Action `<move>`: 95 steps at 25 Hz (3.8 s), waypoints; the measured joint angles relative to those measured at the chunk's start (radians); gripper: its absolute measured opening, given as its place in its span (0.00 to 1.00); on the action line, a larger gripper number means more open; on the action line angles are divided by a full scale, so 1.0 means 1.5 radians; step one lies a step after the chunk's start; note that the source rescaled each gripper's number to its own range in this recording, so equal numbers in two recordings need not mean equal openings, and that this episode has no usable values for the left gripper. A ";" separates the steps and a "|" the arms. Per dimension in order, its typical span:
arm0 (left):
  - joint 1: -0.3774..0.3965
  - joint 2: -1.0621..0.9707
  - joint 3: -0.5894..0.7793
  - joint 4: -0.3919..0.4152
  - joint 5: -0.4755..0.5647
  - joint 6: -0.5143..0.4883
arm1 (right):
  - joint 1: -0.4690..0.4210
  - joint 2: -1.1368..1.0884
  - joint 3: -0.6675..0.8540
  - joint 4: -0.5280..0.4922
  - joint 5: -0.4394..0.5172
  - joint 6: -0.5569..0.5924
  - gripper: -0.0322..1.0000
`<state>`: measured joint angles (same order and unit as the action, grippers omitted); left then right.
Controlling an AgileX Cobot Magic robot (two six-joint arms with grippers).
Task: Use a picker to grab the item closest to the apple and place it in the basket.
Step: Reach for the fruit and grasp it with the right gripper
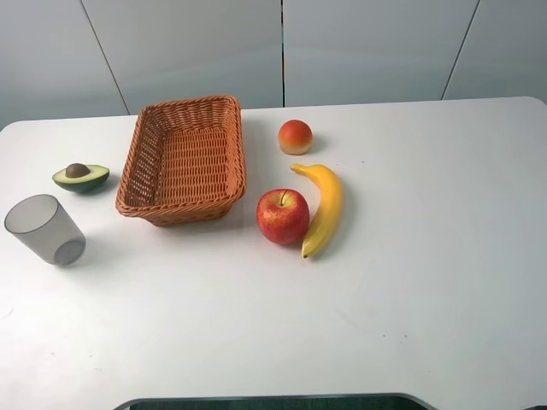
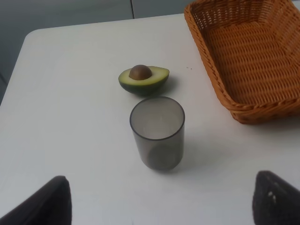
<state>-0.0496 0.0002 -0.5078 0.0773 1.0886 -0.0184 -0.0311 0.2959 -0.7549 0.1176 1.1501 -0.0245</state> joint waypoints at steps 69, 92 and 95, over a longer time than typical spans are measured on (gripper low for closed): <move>0.000 0.000 0.000 0.000 0.000 0.001 | 0.307 1.235 -0.391 -0.001 -0.337 0.107 1.00; 0.000 0.000 0.000 0.000 0.000 0.001 | 0.306 1.245 -0.391 -0.021 -0.333 0.085 1.00; 0.000 0.000 0.000 0.000 0.000 0.001 | 0.306 1.250 -0.391 -0.021 -0.330 0.085 1.00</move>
<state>-0.0496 0.0002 -0.5078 0.0773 1.0886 -0.0167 0.4282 2.1713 -1.3414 0.0866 0.6551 0.1028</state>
